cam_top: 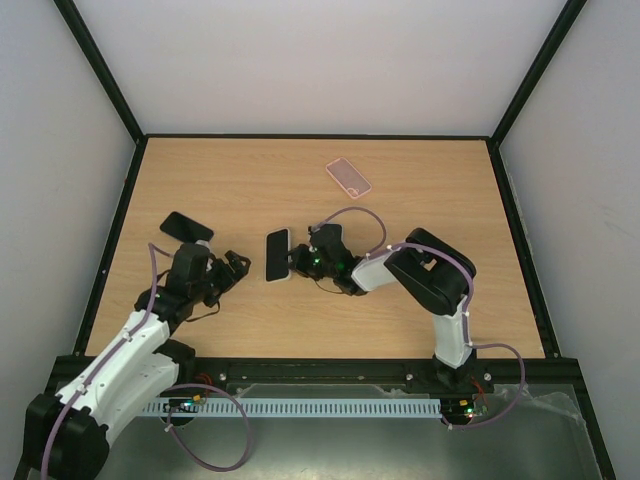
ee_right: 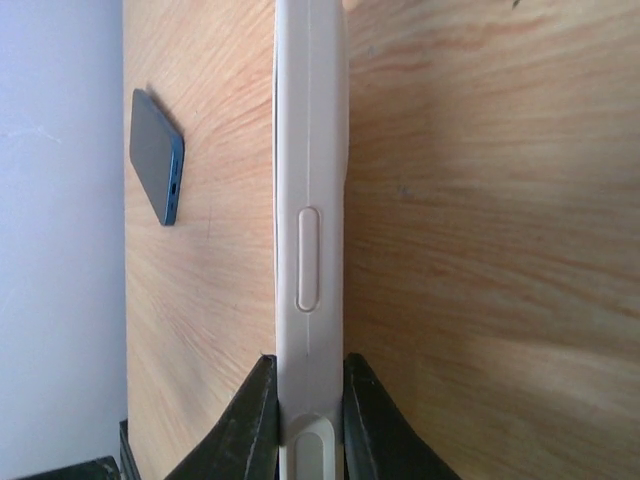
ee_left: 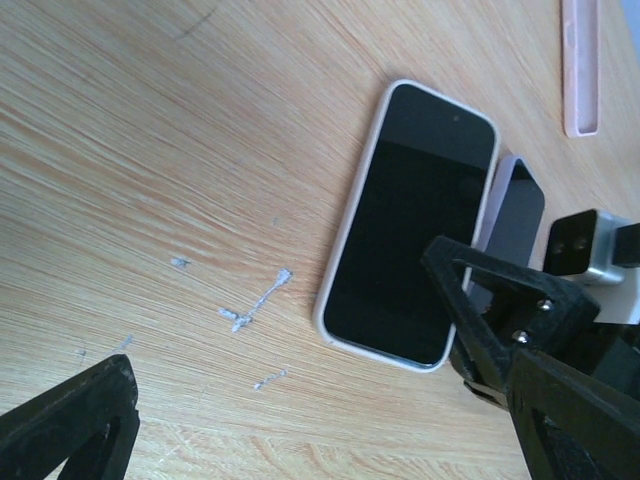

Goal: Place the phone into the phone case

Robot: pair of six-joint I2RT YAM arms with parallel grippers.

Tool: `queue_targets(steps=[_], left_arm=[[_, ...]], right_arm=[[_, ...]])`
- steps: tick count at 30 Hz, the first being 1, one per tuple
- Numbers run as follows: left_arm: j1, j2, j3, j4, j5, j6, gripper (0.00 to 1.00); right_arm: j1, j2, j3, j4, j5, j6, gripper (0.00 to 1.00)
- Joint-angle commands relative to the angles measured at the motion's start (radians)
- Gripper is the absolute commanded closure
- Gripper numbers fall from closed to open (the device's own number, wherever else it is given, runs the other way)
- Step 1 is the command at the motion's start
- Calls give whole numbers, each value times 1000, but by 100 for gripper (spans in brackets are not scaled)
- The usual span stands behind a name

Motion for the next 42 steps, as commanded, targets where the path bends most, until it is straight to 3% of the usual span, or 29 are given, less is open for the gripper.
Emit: queue_targets(steps=[1,5,13,18,25,31,42], left_arm=[[17,30,11,-4,2,-18,1],[27,55,23,1,3,-24,1],[51,124,58,-42,-37,-35,0],[70,162,75,-55,-48,-11,1],[111,201,111,-65,-61,24,0],[151,225,131,-60,-55,41,1],[195,296,123,-5,24,57,1]], right_arm=[[-42,6,25,-78,212,-27,89],[-54,10,31,-87,226,-15,88],[-70,-49,133,-284,185,-150,57],[-102,-79,225,-451,170,-301,46],[-230,-92,353,-641,308,-569,45],[-330,6,482,-729,443,-767,48],[-434,255,812,-804,351,-860,47]])
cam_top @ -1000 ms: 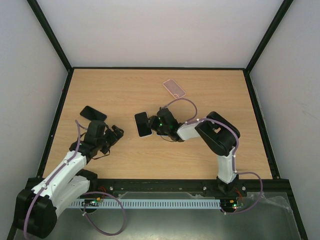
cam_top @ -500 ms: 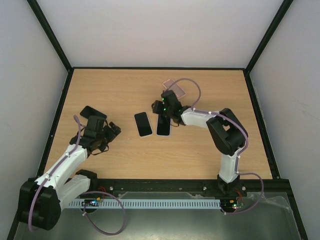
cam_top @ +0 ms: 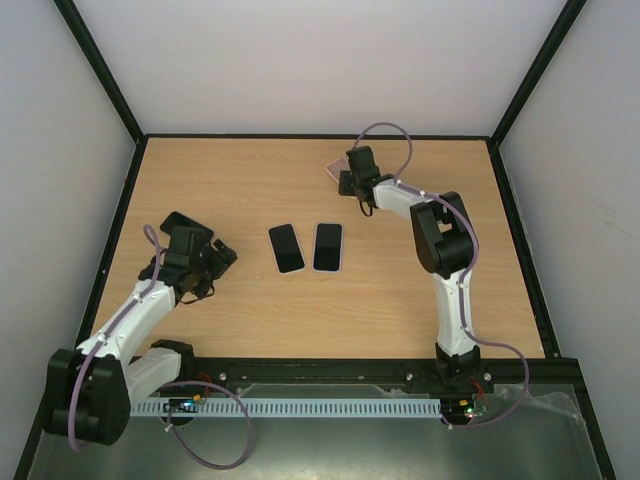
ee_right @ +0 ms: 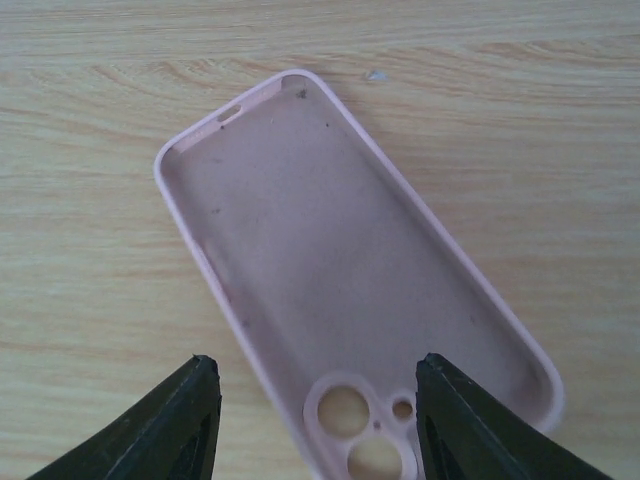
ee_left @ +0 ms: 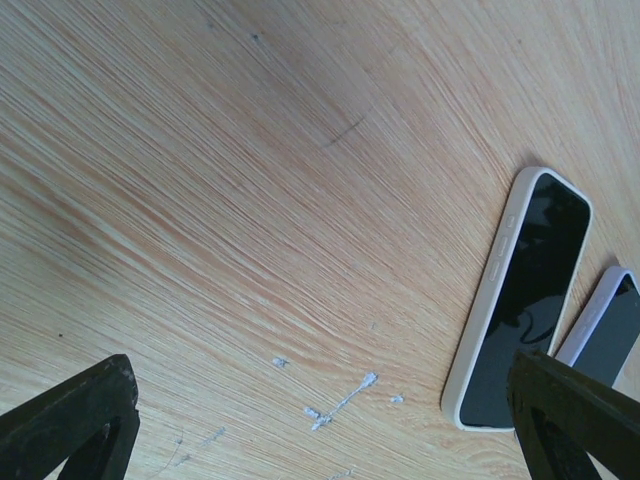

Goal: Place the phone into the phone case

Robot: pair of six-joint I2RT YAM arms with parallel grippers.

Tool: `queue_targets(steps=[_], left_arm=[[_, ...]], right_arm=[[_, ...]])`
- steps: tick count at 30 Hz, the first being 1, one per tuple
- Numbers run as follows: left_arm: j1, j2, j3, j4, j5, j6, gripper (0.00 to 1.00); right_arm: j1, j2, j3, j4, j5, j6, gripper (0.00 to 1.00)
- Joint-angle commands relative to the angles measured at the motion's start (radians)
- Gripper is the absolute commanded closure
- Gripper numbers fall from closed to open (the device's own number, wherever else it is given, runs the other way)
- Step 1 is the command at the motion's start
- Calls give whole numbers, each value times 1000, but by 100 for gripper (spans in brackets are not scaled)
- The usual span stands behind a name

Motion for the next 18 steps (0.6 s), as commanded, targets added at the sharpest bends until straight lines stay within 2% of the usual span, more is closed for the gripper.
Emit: queue_targets(steps=[1,5,18], left_arm=[[22,41,23,15,51,34,1],[36,69,33,17,77,60,1],[51,110,42,58,168,60,1]], right_arm=[[-17,93,167,-98,-39,-63,47],[-25,161,249,-159,-92,-79,48],[-25,153,186,-173,-288,-25,50]])
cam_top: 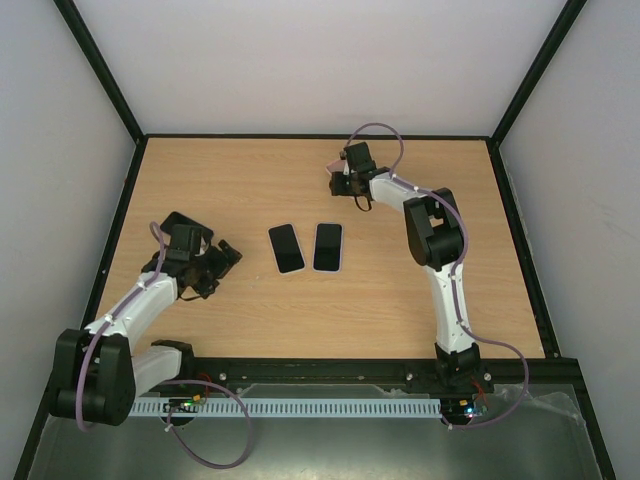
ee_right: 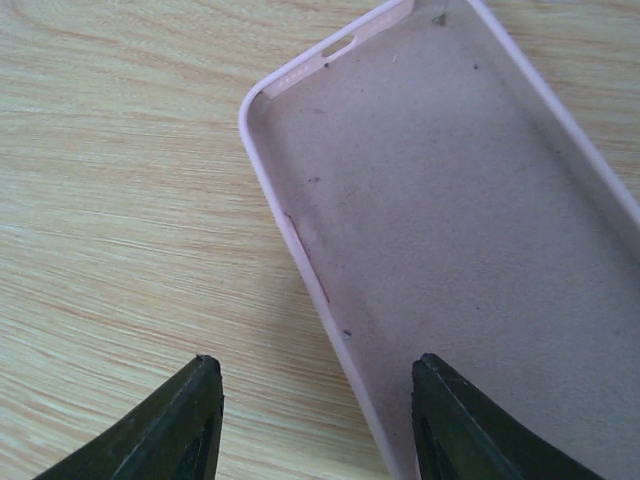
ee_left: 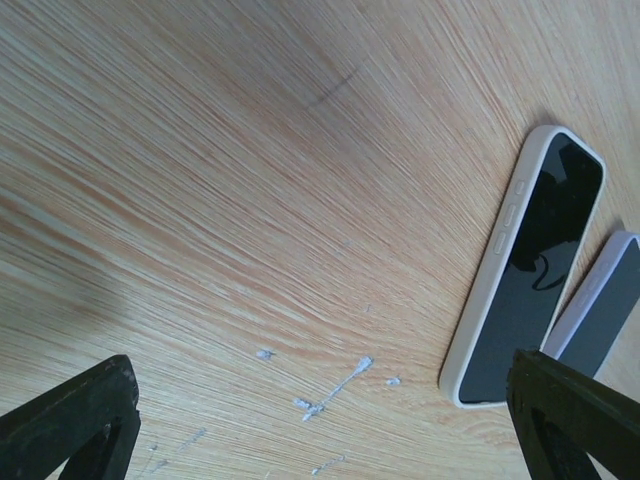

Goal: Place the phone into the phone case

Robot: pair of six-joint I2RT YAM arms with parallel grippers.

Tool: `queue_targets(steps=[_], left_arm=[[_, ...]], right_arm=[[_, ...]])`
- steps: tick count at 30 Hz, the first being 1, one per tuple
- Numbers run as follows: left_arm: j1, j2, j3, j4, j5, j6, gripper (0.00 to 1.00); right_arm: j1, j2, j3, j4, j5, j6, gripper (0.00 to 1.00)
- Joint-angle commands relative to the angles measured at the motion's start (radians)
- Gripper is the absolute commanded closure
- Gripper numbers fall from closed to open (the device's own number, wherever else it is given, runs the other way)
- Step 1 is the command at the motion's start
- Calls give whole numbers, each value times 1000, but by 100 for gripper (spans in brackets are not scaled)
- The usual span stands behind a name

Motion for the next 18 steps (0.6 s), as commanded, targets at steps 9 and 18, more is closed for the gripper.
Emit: queue_targets(steps=[9,18], left_arm=[[7,-78,12,-16,40,-7,1],[7,-127,-3,-29,40,-20,1]], right_arm=[[-2,-33,-64,-55,80,-25,62],[-2,-40,-85,-88,179,-28,78]])
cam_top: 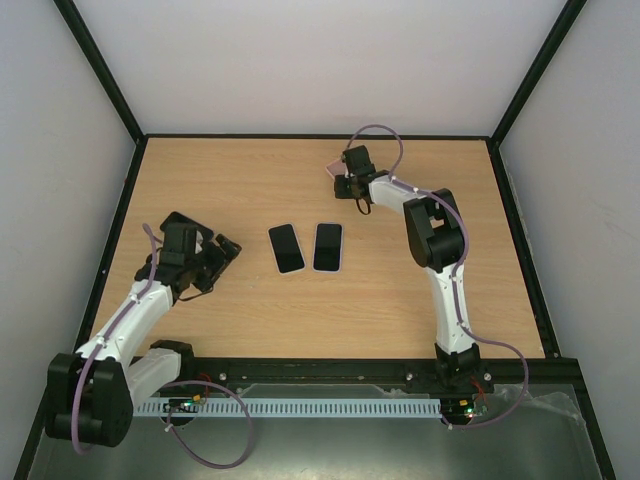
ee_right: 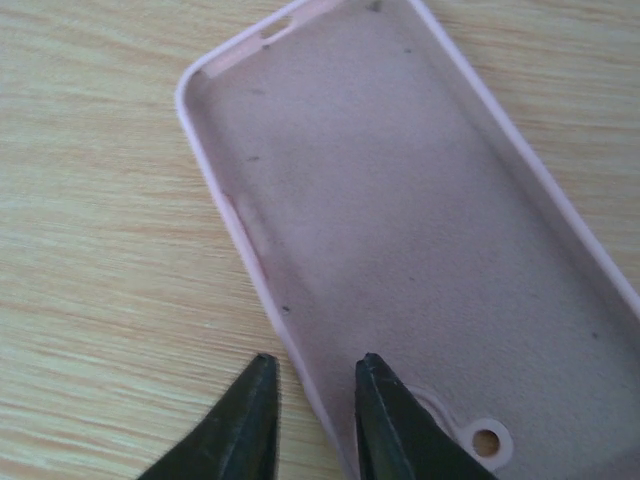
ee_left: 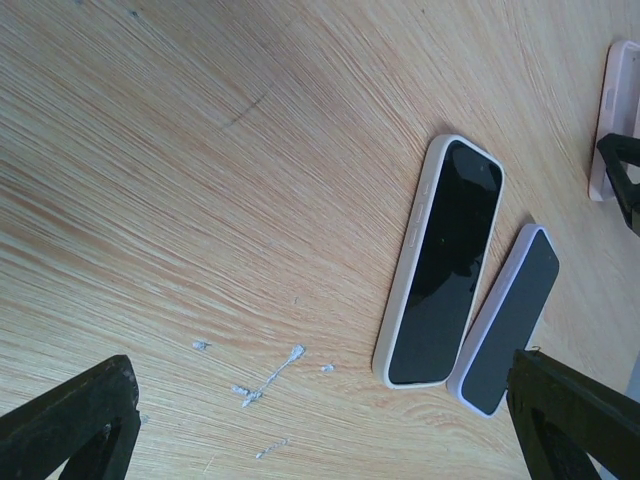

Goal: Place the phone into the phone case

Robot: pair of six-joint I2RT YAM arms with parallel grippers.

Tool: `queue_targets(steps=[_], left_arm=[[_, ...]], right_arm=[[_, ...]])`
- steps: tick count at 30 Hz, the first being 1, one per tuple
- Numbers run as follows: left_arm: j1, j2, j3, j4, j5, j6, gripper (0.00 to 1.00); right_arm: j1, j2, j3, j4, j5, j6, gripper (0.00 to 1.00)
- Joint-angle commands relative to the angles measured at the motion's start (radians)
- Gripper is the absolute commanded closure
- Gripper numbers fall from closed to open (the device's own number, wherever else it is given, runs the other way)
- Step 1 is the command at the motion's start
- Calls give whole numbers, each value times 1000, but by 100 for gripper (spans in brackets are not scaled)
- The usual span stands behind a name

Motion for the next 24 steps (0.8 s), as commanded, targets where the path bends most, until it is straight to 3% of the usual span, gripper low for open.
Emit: queue_targets(steps=[1,7,13,21,24], left_arm=[[6,-23,-13,-31,9,-10,1],[6,-38,-25,-41,15,-5,1],[6,-62,-47,-28,29,-8,1],[6,-94,-78,-25,7,-7,1],[8,-101,-93,-16,6,-13,1]], right_arm=[[-3,-19,-38,-105,113,4,82],[-3,-113,-120,-84,103,81,96],[-1,-286,-310,-57,31,245,98],[4,-625,-705,-2,24,669,98],[31,-728,-805,-64,76,838,98]])
